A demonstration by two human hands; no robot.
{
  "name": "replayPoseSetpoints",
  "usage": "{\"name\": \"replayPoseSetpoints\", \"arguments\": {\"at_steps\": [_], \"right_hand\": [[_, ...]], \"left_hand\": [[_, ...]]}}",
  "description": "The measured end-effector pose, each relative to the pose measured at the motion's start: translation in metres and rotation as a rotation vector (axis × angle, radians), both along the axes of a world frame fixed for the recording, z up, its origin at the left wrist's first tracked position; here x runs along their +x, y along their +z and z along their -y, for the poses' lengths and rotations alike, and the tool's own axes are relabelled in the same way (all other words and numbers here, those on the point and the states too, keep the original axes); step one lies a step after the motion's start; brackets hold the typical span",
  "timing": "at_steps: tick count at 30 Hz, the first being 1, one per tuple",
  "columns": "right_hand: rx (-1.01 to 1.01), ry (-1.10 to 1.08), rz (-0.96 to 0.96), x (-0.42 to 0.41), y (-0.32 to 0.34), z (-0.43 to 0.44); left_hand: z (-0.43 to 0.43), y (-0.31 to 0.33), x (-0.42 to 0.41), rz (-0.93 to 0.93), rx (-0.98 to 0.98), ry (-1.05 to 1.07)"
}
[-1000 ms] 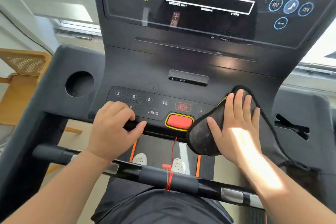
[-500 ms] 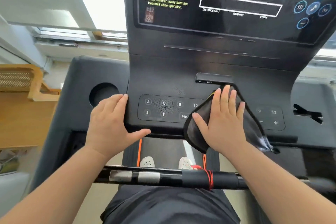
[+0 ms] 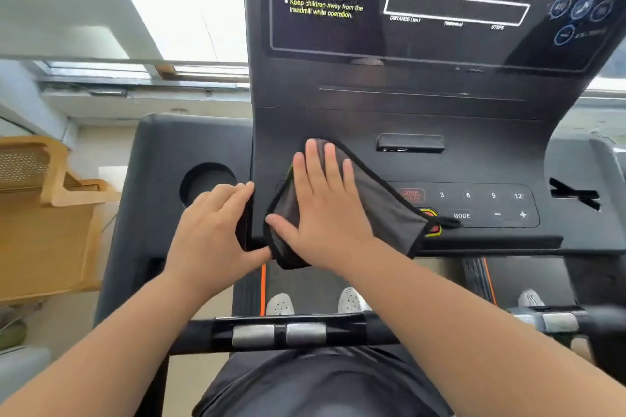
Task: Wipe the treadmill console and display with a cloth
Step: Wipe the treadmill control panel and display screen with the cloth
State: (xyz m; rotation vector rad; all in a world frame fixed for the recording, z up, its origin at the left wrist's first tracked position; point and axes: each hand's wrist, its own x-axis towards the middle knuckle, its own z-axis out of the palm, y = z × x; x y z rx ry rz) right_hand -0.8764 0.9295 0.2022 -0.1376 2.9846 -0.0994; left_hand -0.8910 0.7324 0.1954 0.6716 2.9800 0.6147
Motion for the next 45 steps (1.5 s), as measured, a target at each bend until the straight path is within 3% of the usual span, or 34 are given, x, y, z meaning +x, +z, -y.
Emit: {"name": "replayPoseSetpoints", "arguments": {"at_steps": [6,12,18,23,28,30,33,37,41,45], "right_hand": [[-0.001,0.222,0.002,0.034,-0.004,-0.019],[0.053,-0.028,0.028,0.061,-0.004,-0.072],[0.074,-0.202,0.023,0.014,0.001,-0.041],[0.042,0.12,0.011,-0.002,-0.001,-0.006],[0.078,0.341,0.011,0.031,-0.005,-0.032],[0.071,0.294,-0.004,0.048,-0.005,-0.053],[0.037,0.061,0.046,0.052,-0.001,-0.069],[0.039,-0.145,0.032,0.018,0.002,-0.04],[0.033,0.158,0.017,-0.001,0.0,0.005],[0.062,0.398,-0.033,0.034,-0.009,0.001]], "left_hand": [[0.018,-0.001,-0.008,0.071,0.083,-0.044],[0.026,-0.008,-0.005,0.078,0.145,-0.046],[0.036,-0.016,0.003,-0.047,0.109,-0.05],[0.052,-0.019,0.002,-0.085,0.036,-0.088],[0.057,-0.017,-0.003,-0.113,0.069,-0.088],[0.058,-0.015,-0.004,-0.102,0.085,-0.066],[0.054,-0.015,-0.003,-0.07,0.052,-0.055],[0.053,-0.017,-0.003,-0.021,0.004,-0.044],[0.053,-0.016,-0.003,-0.022,-0.004,-0.041],[0.053,-0.016,-0.004,-0.031,-0.002,-0.045]]}}
